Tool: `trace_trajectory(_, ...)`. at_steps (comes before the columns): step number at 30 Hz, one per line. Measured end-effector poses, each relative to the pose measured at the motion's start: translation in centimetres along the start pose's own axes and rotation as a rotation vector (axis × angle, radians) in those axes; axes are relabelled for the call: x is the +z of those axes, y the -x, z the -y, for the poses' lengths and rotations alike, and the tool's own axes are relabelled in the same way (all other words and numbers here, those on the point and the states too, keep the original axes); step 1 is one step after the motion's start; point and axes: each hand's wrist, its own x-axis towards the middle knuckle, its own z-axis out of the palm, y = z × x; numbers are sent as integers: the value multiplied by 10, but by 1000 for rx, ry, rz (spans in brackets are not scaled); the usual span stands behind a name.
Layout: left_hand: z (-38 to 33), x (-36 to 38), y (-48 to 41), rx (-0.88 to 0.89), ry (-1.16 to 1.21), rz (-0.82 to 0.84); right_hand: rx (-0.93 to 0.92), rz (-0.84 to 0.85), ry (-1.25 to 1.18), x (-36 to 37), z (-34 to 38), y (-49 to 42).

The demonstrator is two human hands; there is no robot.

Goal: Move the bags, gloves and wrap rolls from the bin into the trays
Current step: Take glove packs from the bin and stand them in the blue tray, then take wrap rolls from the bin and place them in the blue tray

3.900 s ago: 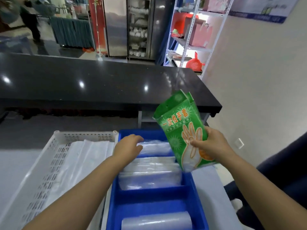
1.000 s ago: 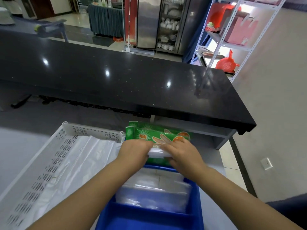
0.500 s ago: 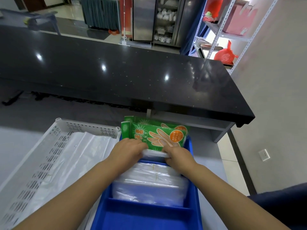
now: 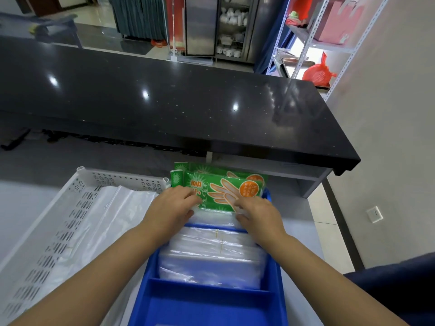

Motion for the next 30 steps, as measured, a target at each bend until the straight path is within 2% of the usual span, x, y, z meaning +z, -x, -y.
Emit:
trace_trajectory(4, -2, 2, 5, 104, -117, 84, -100, -13, 5, -4, -3, 6)
trace_trajectory(13, 10, 5, 2, 42, -297, 250, -197, 139, 205, 2, -13, 0)
trace_trajectory(17, 13, -4, 6, 2, -290, 216, -128, 163, 163, -5, -17, 2)
trace_trajectory(25, 3, -45, 31, -283, -180, -82, -191, 53, 143, -34, -10, 4)
trace_trajectory(30, -6, -61, 76, -558, -109, -80, -370, 56, 102, -38, 32, -6)
